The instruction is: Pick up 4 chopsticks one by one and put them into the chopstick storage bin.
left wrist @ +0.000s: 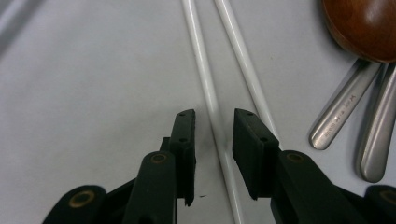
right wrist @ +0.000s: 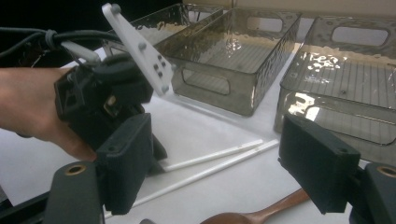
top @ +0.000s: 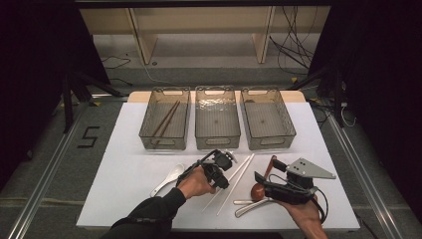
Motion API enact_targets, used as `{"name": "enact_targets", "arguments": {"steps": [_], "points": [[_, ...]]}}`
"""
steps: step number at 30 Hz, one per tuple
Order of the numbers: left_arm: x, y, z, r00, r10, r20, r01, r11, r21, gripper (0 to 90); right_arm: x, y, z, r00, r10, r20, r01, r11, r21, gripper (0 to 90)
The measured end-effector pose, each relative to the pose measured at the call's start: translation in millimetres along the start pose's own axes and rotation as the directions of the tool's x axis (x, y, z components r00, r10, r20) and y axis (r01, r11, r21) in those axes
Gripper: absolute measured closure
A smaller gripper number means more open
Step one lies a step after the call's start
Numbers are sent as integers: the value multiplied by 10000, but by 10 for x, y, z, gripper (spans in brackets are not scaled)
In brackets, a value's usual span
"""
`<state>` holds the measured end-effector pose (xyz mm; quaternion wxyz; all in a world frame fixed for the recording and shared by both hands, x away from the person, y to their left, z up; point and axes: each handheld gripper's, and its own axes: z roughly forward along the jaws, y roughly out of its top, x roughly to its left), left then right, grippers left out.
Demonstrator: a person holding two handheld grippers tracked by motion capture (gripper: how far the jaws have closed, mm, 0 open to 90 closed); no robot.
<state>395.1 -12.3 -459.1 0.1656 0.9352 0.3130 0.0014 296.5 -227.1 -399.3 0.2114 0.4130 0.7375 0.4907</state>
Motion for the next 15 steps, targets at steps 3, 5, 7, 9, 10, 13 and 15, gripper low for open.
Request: {"name": "enact_targets", "arguments": {"steps": [3, 5, 7, 9, 10, 13, 15], "points": [[-9, 19, 7, 10000, 37, -81, -36, 9999, 116, 692, -1, 0, -2, 10000, 18, -15, -18, 10000, 2, 269], [-17, 33, 13, 9997, 137, -193, -132, 9996, 256, 705, -1, 0, -3, 10000, 24, -16, -24, 10000, 4, 269], [-30, 54, 19, 9993, 205, -302, -193, 9990, 410, 719, -1, 1, -3, 10000, 19, -11, -19, 10000, 4, 269], [-51, 68, 27, 9983, 360, -456, -337, 9982, 501, 728, 1, 2, -3, 10000, 20, 0, -20, 10000, 1, 269], [-59, 72, 30, 9977, 430, -520, -402, 9978, 534, 731, 2, 3, -4, 10000, 3, -4, -3, 10000, -15, 269], [-66, 94, 33, 9967, 570, -570, -528, 9959, 737, 746, 3, 3, -5, 10000, -6, -4, 6, 10000, -16, 269], [-75, 121, 35, 9950, 747, -659, -678, 9926, 1006, 773, 6, 5, -9, 10000, -19, 14, 19, 10000, -5, 269]]}}
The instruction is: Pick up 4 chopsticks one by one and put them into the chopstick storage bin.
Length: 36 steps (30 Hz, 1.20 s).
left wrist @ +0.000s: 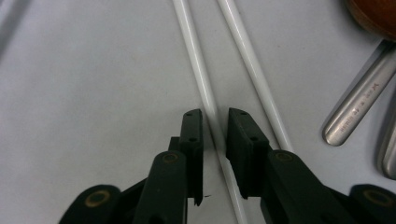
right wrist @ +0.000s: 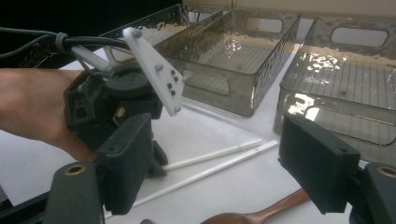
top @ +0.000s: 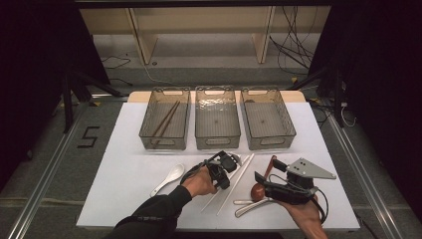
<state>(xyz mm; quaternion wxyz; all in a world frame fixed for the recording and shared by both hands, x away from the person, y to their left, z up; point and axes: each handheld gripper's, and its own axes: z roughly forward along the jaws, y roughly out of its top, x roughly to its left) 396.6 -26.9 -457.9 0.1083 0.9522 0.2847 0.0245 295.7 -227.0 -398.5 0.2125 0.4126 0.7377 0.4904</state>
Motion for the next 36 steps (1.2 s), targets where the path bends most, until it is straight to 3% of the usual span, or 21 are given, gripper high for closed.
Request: {"name": "enact_targets", "arguments": {"steps": [7, 10, 14, 18, 25, 31, 36], "points": [[48, -10, 4, 9999, -21, 169, 23, 10000, -86, 845, -7, 1, -13, 10000, 34, 47, -34, 10000, -25, 269], [55, -9, 3, 9998, -11, 210, 13, 10000, -74, 845, -5, 2, -11, 10000, -1, 41, 1, 10000, -43, 269], [87, -29, 7, 9985, -282, 468, 295, 9992, -276, 846, -6, 2, -3, 10000, 15, 29, -15, 10000, -23, 269], [105, -41, 1, 9981, -219, 573, 239, 9991, -356, 848, -7, 2, -1, 10000, 17, 23, -17, 10000, -21, 269], [186, -83, -43, 9973, -327, 661, 386, 9952, -895, 849, -14, 1, 0, 10000, 30, 22, -30, 10000, -27, 269], [293, -165, -266, 9958, -347, 847, 479, 9861, -1593, 849, -24, 0, -4, 10000, 81, 26, -81, 10000, -58, 269], [433, -278, -531, 9944, -600, 866, 790, 9683, -2368, 848, -22, 1, -6, 10000, 57, 42, -57, 10000, -45, 269]]}}
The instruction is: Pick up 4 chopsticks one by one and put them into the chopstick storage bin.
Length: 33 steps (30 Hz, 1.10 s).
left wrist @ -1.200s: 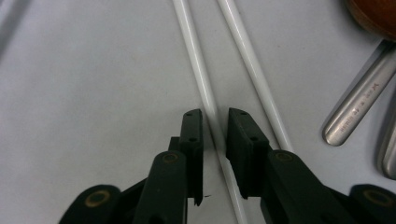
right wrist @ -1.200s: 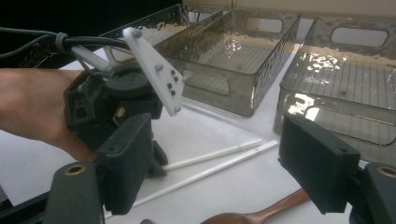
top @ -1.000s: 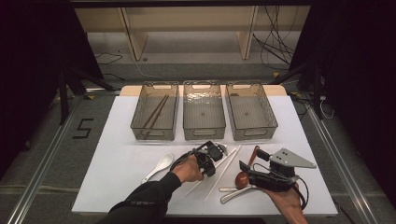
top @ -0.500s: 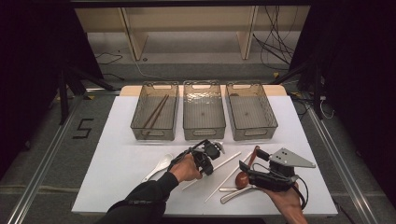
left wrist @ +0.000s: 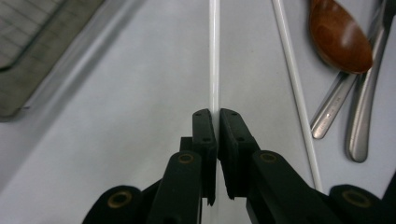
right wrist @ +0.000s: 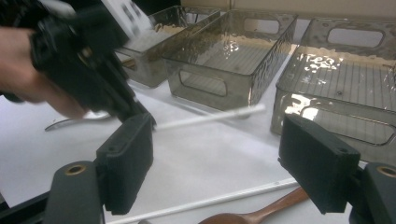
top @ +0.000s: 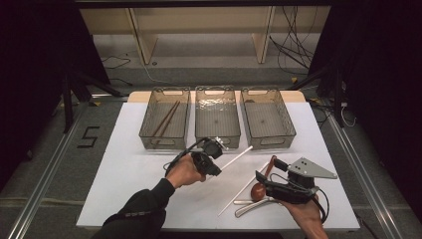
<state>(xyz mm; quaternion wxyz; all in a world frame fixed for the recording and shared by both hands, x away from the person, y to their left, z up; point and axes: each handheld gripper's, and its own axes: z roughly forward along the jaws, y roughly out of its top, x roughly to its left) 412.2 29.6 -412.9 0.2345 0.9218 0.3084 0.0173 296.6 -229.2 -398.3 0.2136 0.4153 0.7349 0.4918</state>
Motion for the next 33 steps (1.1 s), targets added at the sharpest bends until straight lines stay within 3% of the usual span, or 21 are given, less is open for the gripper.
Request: {"name": "enact_targets", "arguments": {"steps": [9, 15, 25, 30, 33], "points": [[264, -76, -475, 9983, -547, -184, 522, 9918, -1170, 848, -2, -1, 6, 10000, 42, 11, -42, 10000, 19, 269], [496, -152, -690, 9946, -922, -476, 842, 9852, -1496, 847, -4, -2, 8, 10000, 17, 8, -17, 10000, 18, 269], [898, -220, -1023, 9793, -1730, -1047, 1476, 9654, -2148, 848, 0, 0, 8, 10000, 32, 13, -32, 10000, 26, 269], [1095, -258, -1088, 9679, -2176, -1256, 1857, 9564, -2254, 848, 0, 0, 7, 10000, 30, 9, -30, 10000, 17, 269], [1225, -264, -1118, 9563, -2575, -1383, 2191, 9447, -2438, 848, 1, 0, 9, 10000, 29, 6, -29, 10000, 22, 269]]}}
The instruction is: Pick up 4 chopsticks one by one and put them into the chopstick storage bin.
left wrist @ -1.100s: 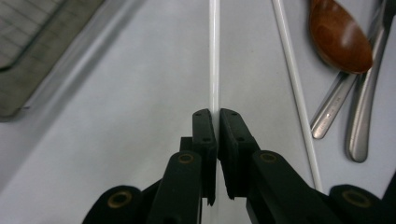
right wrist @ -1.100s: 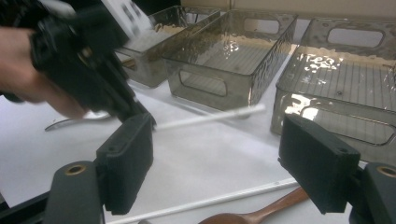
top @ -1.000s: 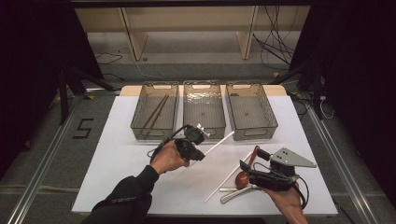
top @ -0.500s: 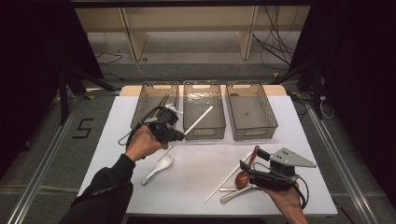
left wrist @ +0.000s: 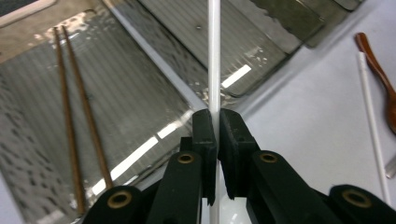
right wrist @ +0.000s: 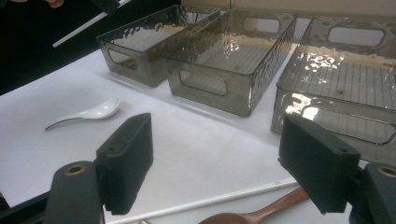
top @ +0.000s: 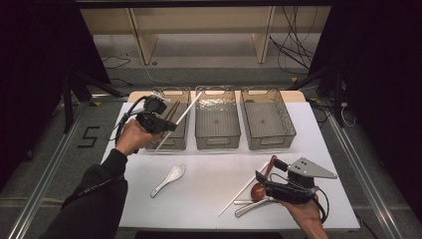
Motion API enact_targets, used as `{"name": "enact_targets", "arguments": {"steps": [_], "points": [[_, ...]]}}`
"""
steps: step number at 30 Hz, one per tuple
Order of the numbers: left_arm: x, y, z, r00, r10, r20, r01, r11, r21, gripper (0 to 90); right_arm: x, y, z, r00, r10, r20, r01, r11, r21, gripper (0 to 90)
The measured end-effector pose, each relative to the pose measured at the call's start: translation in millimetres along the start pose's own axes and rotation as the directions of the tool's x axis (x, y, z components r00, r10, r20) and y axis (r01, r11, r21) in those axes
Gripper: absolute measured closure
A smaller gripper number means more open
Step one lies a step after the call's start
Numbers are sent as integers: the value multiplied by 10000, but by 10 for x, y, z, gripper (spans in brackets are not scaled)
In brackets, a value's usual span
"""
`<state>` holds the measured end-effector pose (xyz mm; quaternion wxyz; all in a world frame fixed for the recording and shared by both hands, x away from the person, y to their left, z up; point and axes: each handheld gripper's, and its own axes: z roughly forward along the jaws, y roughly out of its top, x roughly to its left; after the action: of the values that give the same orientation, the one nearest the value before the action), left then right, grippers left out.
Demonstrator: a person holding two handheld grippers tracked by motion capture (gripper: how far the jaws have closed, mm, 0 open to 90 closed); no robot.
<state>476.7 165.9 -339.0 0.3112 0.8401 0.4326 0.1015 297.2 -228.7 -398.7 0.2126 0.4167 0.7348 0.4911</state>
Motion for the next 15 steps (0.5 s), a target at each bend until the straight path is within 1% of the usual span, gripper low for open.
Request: {"name": "enact_targets", "arguments": {"steps": [5, 6, 7, 9, 15], "points": [[207, 62, -12, 9986, -371, -366, 370, 9993, -36, 848, -1, 0, 1, 10000, 3, -2, -3, 10000, 3, 269], [247, 76, -11, 9981, -398, -469, 395, 9992, -68, 848, -1, 0, 2, 10000, 11, -9, -11, 10000, -3, 269], [283, 90, -4, 9969, -561, -550, 556, 9984, -118, 848, -2, -1, 2, 10000, 6, -8, -6, 10000, -5, 269], [357, 115, 14, 9944, -708, -780, 696, 9974, -176, 848, -1, 0, 1, 10000, 6, -6, -6, 10000, 3, 269], [509, 180, 91, 9890, -1005, -1088, 985, 9949, -235, 848, -3, -1, 2, 10000, 3, -21, -3, 10000, 16, 269]]}}
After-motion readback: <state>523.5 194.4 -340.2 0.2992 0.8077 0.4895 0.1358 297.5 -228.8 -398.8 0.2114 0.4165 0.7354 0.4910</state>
